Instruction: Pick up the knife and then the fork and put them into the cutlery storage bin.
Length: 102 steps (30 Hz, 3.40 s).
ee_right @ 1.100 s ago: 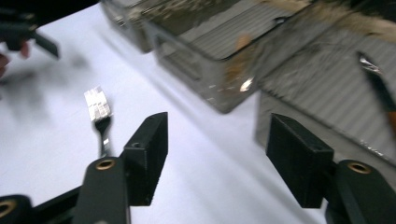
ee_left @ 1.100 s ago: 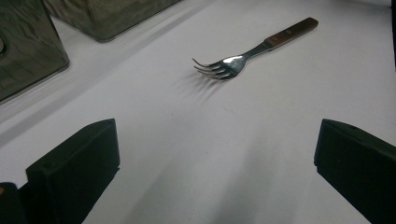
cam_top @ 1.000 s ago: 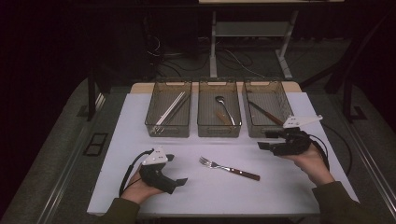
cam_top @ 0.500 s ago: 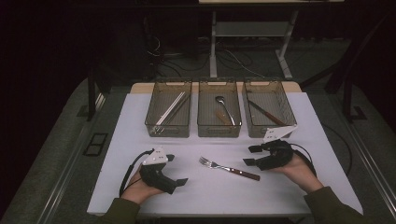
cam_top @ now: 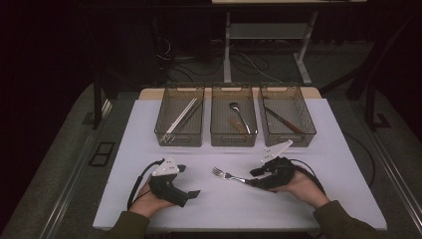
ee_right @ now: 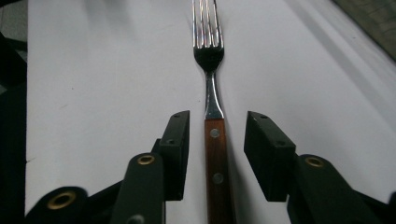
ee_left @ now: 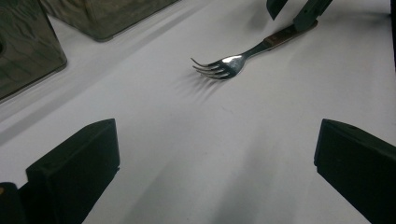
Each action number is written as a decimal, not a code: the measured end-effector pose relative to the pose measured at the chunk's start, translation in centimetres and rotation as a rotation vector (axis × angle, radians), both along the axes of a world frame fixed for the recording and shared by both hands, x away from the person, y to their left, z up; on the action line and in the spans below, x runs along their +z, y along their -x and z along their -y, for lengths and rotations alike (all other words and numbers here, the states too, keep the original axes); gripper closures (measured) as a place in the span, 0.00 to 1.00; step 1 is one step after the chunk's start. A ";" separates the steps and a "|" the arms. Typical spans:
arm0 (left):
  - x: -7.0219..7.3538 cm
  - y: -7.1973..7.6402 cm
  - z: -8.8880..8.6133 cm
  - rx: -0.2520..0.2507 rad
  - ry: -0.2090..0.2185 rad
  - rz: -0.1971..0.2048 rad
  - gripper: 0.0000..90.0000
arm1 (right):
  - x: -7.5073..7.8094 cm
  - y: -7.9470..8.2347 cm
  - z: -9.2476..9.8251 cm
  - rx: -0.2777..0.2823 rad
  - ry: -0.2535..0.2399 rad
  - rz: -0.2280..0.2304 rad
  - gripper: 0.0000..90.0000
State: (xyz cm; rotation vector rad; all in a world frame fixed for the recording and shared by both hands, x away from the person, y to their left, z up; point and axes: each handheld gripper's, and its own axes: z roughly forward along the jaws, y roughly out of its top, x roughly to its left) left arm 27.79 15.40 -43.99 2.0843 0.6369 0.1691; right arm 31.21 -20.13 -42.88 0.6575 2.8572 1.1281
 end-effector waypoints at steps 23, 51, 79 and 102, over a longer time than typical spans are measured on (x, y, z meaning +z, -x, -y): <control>0.0 0.0 0.0 -0.001 0.002 -0.001 0.00 | 0.3 -1.4 -4.0 0.131 0.308 -0.033 0.84; 0.0 0.0 0.0 -0.003 0.005 -0.001 0.00 | 1.3 -2.8 -7.4 0.147 0.553 -0.143 0.86; 0.0 0.0 0.0 -0.002 0.012 0.002 0.00 | 3.0 -2.2 -0.1 -0.007 0.111 -0.057 0.86; 0.1 0.0 0.0 -0.004 0.011 0.002 0.00 | 3.7 -2.3 1.3 -0.078 -0.058 -0.026 0.86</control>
